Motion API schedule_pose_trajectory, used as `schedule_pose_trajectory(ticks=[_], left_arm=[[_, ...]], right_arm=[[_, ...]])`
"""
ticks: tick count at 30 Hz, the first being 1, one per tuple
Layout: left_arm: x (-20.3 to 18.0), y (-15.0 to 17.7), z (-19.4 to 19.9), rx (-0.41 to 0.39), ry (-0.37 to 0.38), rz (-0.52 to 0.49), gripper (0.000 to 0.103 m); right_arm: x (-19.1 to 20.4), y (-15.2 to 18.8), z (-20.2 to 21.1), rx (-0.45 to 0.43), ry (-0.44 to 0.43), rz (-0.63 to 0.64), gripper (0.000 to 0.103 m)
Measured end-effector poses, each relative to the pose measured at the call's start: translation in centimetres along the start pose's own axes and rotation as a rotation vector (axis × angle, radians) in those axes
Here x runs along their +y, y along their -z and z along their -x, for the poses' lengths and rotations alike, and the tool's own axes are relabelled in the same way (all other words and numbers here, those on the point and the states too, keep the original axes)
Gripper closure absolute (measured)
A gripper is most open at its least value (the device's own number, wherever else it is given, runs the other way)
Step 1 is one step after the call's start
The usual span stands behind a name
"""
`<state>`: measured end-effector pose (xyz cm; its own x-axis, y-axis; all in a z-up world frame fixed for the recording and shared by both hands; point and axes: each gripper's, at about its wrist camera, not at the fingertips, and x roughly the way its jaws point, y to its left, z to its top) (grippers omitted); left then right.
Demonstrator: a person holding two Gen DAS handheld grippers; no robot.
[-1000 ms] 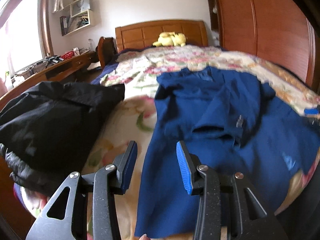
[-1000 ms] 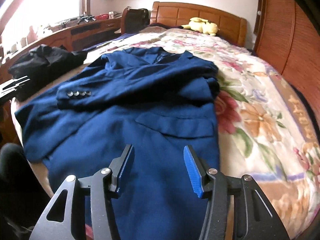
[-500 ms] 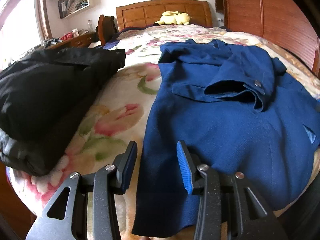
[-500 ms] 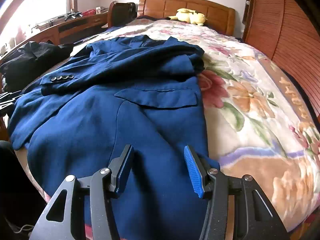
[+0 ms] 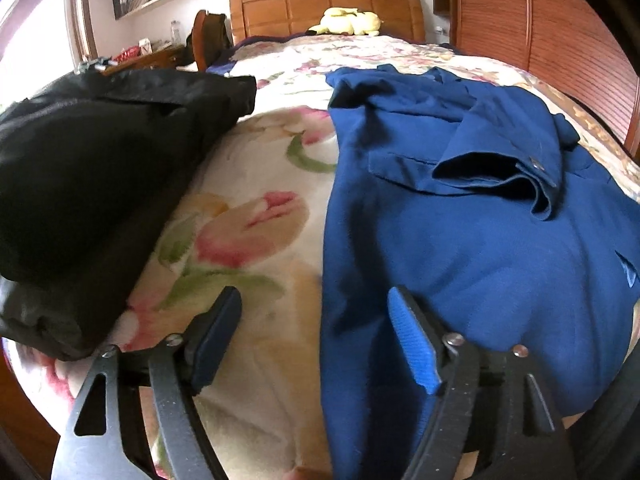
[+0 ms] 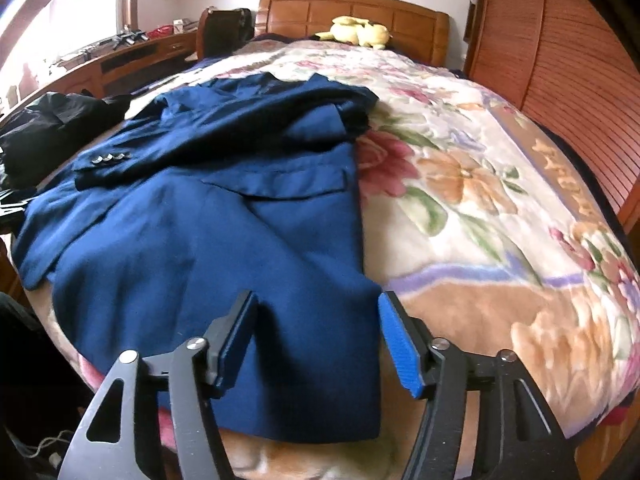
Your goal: Fold large clothes
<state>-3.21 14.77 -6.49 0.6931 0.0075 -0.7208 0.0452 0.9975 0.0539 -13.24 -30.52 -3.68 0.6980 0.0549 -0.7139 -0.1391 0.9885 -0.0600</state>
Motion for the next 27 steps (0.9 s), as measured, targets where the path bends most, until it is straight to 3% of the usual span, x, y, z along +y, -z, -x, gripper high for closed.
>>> schedule_pose_trajectory(ticks=[9, 14, 15, 21, 23, 24, 25, 27], left_arm=[[0.7, 0.0, -0.6, -0.02, 0.026, 0.017, 0.02], [0.5, 0.0, -0.2, -0.024, 0.028, 0.013, 0.021], [0.5, 0.0, -0.2, -0.021, 0.038, 0.011, 0.027], [-0.5, 0.4, 0.7, -0.004, 0.086, -0.01, 0.053], [-0.9, 0.4, 0.9, 0.001, 0.117, -0.017, 0.069], [-1.2, 0.4, 1.0, 0.002, 0.126, -0.029, 0.085], [-1.7, 0.3, 1.3, 0.002, 0.136, -0.045, 0.093], [-2.7, 0.3, 2.1, -0.005, 0.103, -0.082, 0.098]], right_arm=[[-1.0, -0.3, -1.6, 0.029, -0.053, -0.062, 0.03], [-1.2, -0.2, -2.4, 0.035, -0.144, -0.093, 0.03], [-1.0, -0.2, -2.5, 0.036, -0.158, -0.088, 0.03], [-0.2, -0.3, -2.3, 0.036, -0.175, -0.024, 0.056], [-0.1, -0.2, -2.1, 0.023, -0.212, -0.018, 0.076], [-0.1, -0.2, -2.1, 0.011, -0.258, -0.026, 0.093], [0.1, -0.1, -2.0, -0.007, -0.292, -0.038, 0.094], [0.5, 0.0, -1.6, -0.031, -0.275, -0.03, 0.095]])
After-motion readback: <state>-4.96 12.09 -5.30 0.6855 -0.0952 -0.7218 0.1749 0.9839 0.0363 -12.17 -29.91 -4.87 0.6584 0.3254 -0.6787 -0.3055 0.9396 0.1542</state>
